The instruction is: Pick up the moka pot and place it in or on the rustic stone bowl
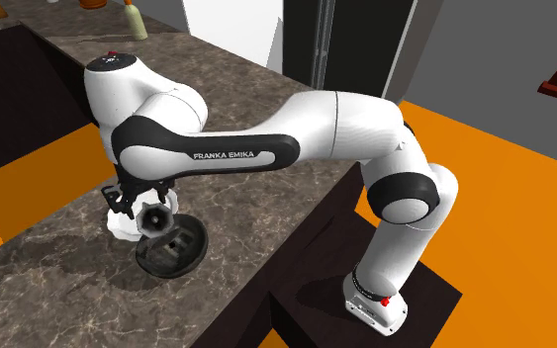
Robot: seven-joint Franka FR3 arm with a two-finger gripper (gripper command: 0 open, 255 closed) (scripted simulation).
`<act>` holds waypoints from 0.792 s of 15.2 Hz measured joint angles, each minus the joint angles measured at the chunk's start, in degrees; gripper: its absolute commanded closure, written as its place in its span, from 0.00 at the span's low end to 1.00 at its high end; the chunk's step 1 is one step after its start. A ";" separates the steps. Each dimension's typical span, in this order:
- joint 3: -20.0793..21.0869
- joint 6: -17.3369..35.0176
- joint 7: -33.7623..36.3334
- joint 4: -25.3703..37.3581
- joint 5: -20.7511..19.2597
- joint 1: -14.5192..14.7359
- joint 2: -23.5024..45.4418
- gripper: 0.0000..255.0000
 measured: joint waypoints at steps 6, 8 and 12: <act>-0.07 1.45 -0.29 -1.75 0.23 -0.10 -0.36 1.00; -0.07 1.47 -0.30 -1.78 0.24 -0.10 -0.37 1.00; -0.07 1.49 -0.29 -1.77 0.24 -0.10 -0.38 0.00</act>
